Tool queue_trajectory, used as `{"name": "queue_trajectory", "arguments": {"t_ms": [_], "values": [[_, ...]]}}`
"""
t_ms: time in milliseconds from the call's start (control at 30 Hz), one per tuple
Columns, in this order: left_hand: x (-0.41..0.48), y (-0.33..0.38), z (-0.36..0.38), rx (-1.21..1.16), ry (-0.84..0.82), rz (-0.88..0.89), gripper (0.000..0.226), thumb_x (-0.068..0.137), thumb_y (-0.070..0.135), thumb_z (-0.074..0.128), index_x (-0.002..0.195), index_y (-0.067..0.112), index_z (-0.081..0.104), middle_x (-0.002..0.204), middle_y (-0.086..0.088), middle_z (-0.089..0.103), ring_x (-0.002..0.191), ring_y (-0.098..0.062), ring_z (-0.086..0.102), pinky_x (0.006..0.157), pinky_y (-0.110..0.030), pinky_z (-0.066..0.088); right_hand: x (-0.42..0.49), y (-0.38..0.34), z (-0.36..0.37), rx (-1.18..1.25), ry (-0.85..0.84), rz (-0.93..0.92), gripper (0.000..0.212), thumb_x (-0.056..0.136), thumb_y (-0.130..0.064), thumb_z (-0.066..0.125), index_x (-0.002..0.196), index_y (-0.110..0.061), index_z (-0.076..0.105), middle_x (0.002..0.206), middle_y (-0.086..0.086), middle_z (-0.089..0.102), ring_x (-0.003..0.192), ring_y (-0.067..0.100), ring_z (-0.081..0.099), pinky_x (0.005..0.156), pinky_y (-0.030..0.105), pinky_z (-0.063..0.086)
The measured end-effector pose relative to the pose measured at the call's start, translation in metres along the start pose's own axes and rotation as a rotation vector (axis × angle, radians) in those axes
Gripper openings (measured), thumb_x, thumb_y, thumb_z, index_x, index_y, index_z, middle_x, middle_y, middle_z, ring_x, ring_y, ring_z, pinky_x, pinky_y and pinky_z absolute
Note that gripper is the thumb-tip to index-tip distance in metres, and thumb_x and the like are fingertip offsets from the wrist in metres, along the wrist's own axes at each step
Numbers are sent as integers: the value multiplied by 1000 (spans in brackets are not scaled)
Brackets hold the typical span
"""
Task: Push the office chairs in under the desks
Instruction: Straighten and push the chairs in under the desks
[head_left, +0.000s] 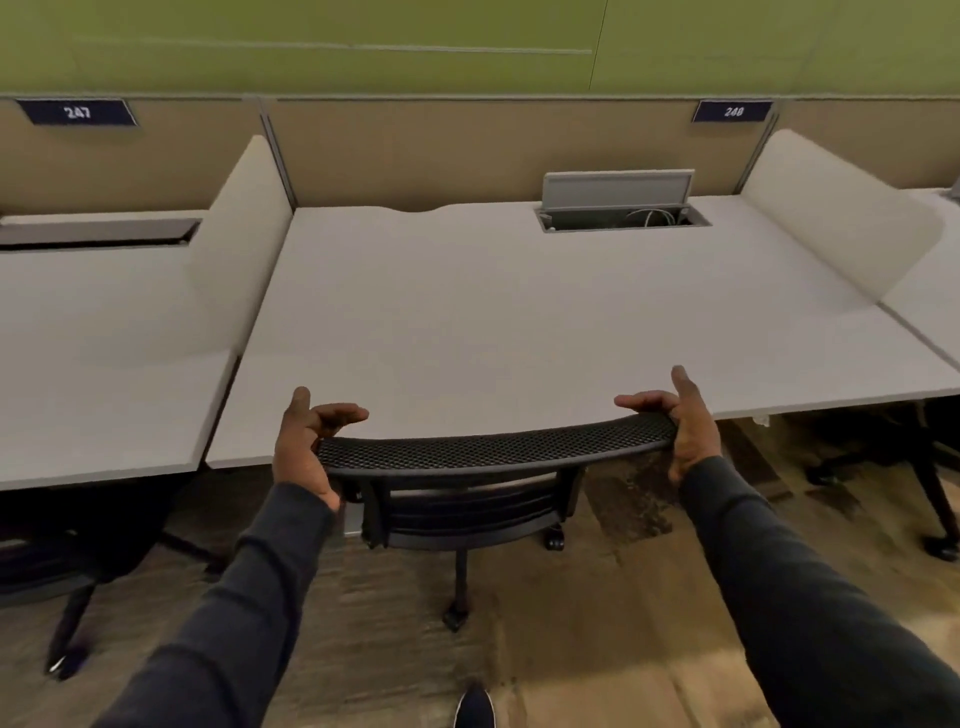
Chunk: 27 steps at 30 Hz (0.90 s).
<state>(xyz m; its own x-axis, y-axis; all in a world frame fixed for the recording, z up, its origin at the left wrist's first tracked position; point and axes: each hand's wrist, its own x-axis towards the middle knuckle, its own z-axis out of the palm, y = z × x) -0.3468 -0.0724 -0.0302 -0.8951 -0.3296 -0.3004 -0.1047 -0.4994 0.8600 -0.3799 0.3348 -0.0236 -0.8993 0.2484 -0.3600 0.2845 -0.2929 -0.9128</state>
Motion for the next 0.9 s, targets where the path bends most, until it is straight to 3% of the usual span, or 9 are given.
{"name": "queue_trajectory", "arguments": {"t_ms": [100, 200, 300, 500, 633, 900], "values": [[-3, 2, 7, 8, 90, 13, 55, 93, 55, 53, 67, 7, 58, 71, -13, 62, 71, -21, 64, 76, -34, 50, 7, 6, -4, 105, -22, -19, 62, 88, -65, 58, 56, -12, 63, 73, 13, 72, 71, 23, 71, 81, 38, 56], [-7, 2, 14, 32, 124, 7, 52, 91, 52, 58, 62, 9, 48, 72, -15, 52, 69, -23, 58, 80, -38, 49, 13, 1, -8, 109, -50, -60, 65, 94, -62, 52, 54, -11, 56, 63, 11, 66, 64, 23, 65, 74, 35, 54], [-17, -3, 25, 43, 119, 9, 52, 89, 50, 61, 60, 10, 46, 69, -14, 50, 68, -24, 57, 80, -39, 49, 14, -2, -23, 78, -100, -57, 67, 94, -65, 47, 57, -10, 54, 66, 10, 65, 68, 25, 62, 81, 39, 51], [-41, -26, 53, 29, 141, 10, 53, 90, 46, 64, 53, 11, 48, 56, -10, 60, 55, -22, 63, 58, -31, 58, 25, -15, -62, 34, -187, -59, 66, 90, -69, 47, 58, -12, 51, 68, 9, 63, 69, 24, 63, 81, 41, 49], [-55, -45, 71, 39, 146, 10, 55, 86, 51, 65, 51, 12, 48, 59, -10, 61, 60, -23, 59, 67, -37, 54, 35, -22, -93, -3, -226, -81, 64, 93, -67, 47, 57, -15, 53, 68, 7, 67, 66, 19, 68, 72, 38, 51], [-65, -75, 121, 43, 175, 16, 54, 89, 48, 64, 51, 13, 49, 61, -11, 61, 60, -22, 59, 68, -37, 53, 59, -45, -147, -48, -176, -87, 60, 87, -70, 56, 57, -18, 56, 73, 7, 68, 70, 19, 68, 80, 43, 50]]}}
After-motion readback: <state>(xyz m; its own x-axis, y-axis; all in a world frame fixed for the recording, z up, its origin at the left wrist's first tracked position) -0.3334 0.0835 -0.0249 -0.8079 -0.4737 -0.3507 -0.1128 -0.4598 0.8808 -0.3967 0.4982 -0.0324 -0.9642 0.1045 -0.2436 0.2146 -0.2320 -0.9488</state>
